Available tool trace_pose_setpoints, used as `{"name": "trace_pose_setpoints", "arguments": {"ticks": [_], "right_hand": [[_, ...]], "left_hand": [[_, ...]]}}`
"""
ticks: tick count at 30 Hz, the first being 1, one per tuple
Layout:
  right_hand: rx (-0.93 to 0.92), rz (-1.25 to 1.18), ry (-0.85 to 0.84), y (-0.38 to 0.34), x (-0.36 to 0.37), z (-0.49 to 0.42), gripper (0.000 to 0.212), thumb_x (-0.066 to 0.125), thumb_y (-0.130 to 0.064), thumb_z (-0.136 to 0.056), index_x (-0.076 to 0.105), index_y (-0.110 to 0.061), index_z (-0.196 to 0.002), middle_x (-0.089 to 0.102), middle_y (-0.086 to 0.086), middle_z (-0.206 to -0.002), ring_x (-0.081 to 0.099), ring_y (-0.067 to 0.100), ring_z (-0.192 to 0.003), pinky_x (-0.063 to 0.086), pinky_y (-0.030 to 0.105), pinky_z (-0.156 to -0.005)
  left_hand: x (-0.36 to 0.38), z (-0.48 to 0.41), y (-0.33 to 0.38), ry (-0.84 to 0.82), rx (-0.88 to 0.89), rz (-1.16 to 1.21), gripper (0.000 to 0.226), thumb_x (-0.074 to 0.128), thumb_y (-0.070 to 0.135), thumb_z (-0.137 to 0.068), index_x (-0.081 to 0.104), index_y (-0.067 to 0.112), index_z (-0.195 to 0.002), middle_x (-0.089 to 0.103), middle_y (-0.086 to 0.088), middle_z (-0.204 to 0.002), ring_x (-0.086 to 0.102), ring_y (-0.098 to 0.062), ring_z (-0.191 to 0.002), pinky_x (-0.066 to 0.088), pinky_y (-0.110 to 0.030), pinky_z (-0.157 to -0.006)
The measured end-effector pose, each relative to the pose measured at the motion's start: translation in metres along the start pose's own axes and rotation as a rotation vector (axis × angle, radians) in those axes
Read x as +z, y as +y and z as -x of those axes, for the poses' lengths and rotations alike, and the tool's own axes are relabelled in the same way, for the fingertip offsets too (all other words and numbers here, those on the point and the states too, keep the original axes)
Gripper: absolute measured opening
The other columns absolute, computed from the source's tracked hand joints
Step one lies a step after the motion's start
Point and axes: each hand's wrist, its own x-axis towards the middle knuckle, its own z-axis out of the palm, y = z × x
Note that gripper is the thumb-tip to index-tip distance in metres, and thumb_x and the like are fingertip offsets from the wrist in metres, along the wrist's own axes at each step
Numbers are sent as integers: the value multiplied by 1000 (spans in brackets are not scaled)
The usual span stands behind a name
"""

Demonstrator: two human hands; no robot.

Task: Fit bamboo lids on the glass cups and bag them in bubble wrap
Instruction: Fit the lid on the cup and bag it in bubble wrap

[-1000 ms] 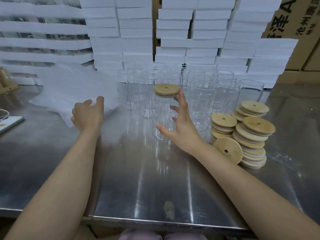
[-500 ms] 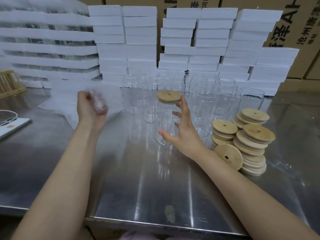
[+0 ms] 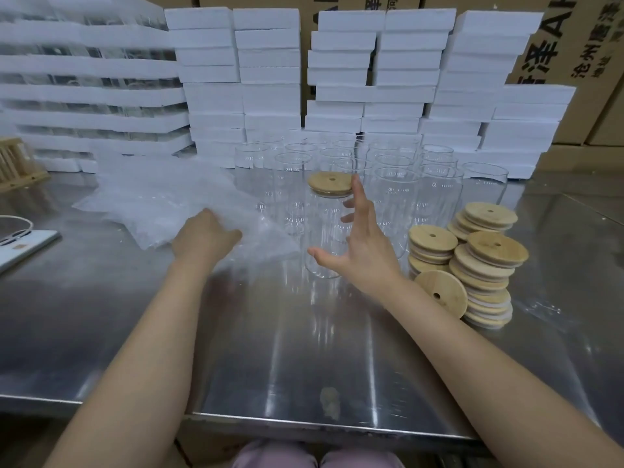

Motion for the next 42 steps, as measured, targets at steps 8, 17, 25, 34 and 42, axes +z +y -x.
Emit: {"name": "trace_pose_setpoints", "arguments": {"ticks": [8,17,25,34,42], "right_hand": [[2,-33,-4,1,0,0,120,80,-48,-71,-20,-58,-138,33,-5,-134,48,6,-110,55,42,-77],[-77,-10,52,0,-4,-1,106,82,-46,-70,2,-49,-138,36,4,-136,58,12,-99,56,47,-70],[-98,-385,421,-12,-13,-7,95,88,-20,-68,13,-26,-127,22,-1,-141,59,24,-115,54,43,-93],[154,-762,381,-28,-1,-3,94,87,-3,-66,14,-27,-119,32,16,-141,59,21,-117,52,39,-98],[158,-712,406,-25,1,-2,88,87,-5,-67,18,-34,-114,24,15,-144,56,16,-119,48,41,-104]], "left_hand": [[1,14,25,341,540,61,36,50,-1,-73,56,19,-103,59,-4,-104,52,-30,-98,33,-32,-74],[1,13,10,-424,324,-191,12,73,27,-82,66,17,-82,67,1,-81,63,-20,-82,44,-26,-69],[6,32,32,-560,266,297,11,63,0,-85,65,6,-94,69,-5,-71,64,-5,-54,52,-15,-53],[12,38,42,-480,286,648,16,55,10,-97,68,11,-87,66,1,-65,65,-8,-57,51,-16,-52],[0,36,41,-404,559,649,28,64,42,-89,62,42,-116,52,14,-116,55,3,-99,43,-10,-84]]}}
